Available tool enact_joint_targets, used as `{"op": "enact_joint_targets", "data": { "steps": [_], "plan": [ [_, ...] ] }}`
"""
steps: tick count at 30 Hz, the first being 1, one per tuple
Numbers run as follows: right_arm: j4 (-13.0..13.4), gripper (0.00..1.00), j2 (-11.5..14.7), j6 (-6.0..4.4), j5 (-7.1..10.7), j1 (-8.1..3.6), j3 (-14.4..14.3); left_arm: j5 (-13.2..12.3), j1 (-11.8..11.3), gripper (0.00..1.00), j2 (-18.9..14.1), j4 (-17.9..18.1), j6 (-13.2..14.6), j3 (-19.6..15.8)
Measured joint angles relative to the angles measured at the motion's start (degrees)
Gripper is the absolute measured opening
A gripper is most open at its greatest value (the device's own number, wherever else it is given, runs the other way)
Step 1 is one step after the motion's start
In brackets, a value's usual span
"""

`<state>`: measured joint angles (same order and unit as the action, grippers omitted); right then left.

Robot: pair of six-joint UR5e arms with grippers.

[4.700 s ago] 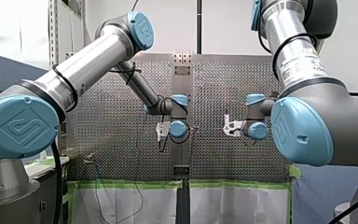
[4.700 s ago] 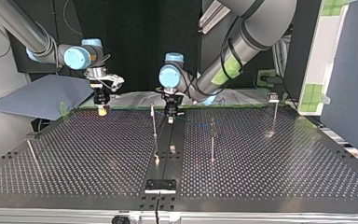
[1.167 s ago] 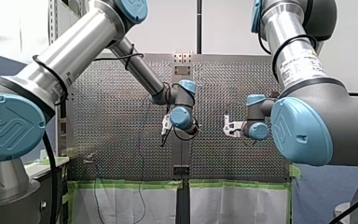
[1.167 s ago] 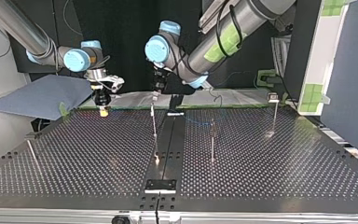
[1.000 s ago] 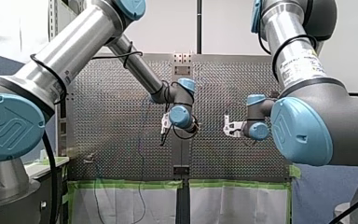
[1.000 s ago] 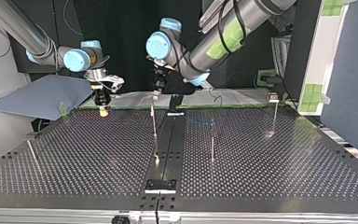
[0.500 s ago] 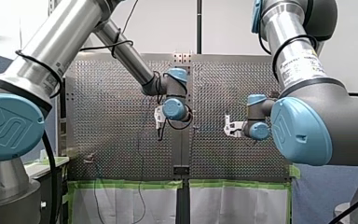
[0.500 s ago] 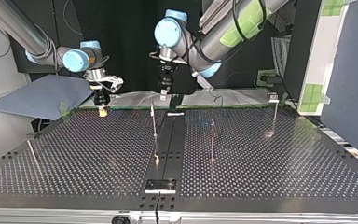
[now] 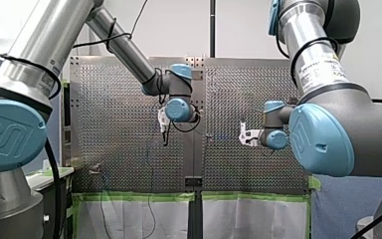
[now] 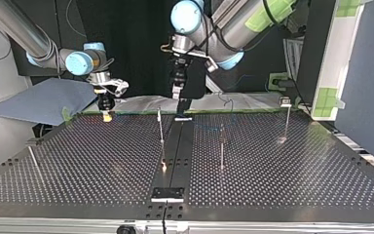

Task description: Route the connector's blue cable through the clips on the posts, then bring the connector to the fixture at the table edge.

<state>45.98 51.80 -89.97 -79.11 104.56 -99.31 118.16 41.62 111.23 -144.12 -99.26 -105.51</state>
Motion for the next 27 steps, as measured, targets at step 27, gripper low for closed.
{"op": "enact_joint_targets", "data": {
  "steps": [27],
  "plan": [
    [-0.2, 0.00, -0.1, -0.04, 0.00, 0.56, 0.0, -0.2, 0.1, 1.00, -13.4, 8.4, -3.5, -13.4]
  ]
}}
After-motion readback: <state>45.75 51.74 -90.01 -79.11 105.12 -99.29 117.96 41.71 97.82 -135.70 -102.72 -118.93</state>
